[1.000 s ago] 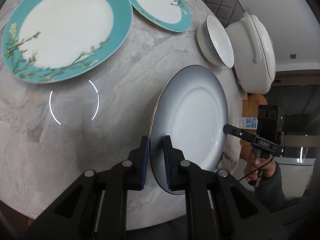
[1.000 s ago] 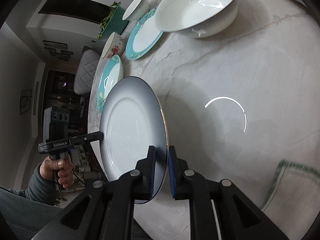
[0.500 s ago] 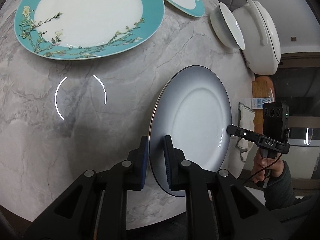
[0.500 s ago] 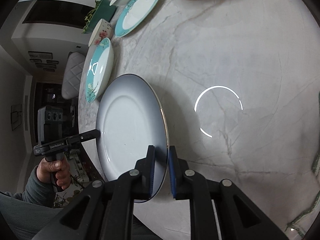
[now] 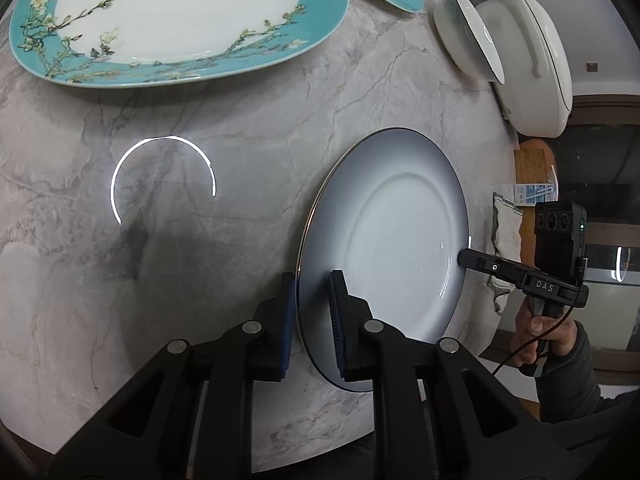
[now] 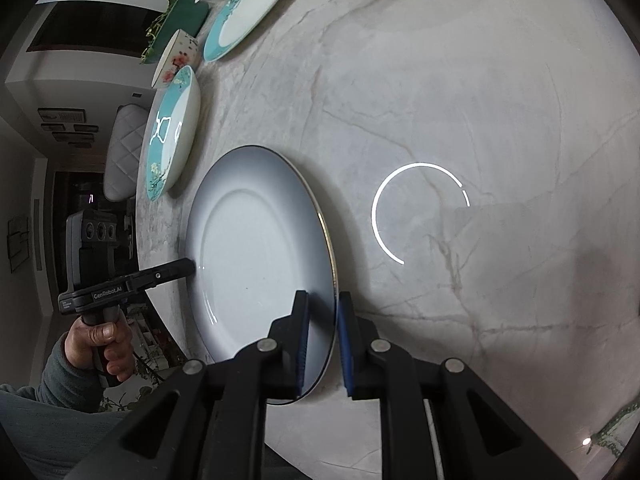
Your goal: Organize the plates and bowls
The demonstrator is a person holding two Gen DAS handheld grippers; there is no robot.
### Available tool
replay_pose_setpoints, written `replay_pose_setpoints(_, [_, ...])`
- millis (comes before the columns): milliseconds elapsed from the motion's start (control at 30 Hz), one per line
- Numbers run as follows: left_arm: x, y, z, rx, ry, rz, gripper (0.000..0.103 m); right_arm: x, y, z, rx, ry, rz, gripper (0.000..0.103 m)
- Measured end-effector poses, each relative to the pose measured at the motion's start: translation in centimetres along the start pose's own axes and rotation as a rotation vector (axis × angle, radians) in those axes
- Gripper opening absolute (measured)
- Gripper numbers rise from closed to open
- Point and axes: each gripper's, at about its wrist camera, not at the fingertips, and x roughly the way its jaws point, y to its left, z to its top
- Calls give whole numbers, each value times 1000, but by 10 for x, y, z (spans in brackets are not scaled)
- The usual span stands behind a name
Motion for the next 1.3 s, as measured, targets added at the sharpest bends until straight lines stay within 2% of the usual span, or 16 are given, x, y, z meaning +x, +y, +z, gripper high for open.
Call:
replay_pose_setpoints(133, [2,-2,2,6,-6,-5,14,-1,0,-4,3,-10,1,16])
replay_pose_setpoints(233, [2,-3,1,2,-13,-10,15,-3,-1,-7,4,-11,10,21])
replay_pose_setpoints(300, [-4,-1,-1,-10,-27,-24,16,-6,-1,-9,4,-13,7,32])
replay_pose_setpoints(367, [-18,0,-4,-19,-63,-41,19,-17,6,-11,-17,-52,2,59])
replay_pose_setpoints(433, [-36,4,-6,-32,-106,-75,45,-35,12,-12,-29,-111,-16,76])
replay_pose_setpoints(467, [-47,7,-7,-37,-141,-82,76,-42,16,-11,-31,-140,-18,79])
replay_pose_setpoints(500, [-62,11,-7,-43,-193,-87,93,-52,20,-10,-31,-173,-13,80])
replay_pose_setpoints(567, [-85,19,-4,-55,-254,-104,99,-71,32,-6,-31,-262,23,93])
replay_pose_setpoints(633, [-111,31,4,-83,-297,-136,101,-87,50,-1,-40,-352,93,101])
replay_pose_setpoints(733, [-150,43,13,-83,-398,-162,103,-97,79,9,-82,-437,209,103])
replay_pose_setpoints(833, [-182,51,22,-74,-480,-131,103,-89,107,24,-128,-426,294,103])
replay_pose_setpoints(967, [-204,55,38,-141,-491,-113,103,-83,125,47,-180,-444,292,103])
replay_pose_setpoints(1000, [-208,49,45,-131,-495,-107,103,-82,125,56,-172,-453,276,103])
replay_pose_setpoints(1100, [-208,1,80,27,-452,-36,103,-74,124,79,-126,-448,208,98])
replay_pose_setpoints(1167, [-201,-36,108,145,-401,-21,103,-67,118,95,-101,-470,216,94])
replay_pose_setpoints(1300, [-180,-94,183,362,-289,59,103,-51,102,122,0,-482,193,84])
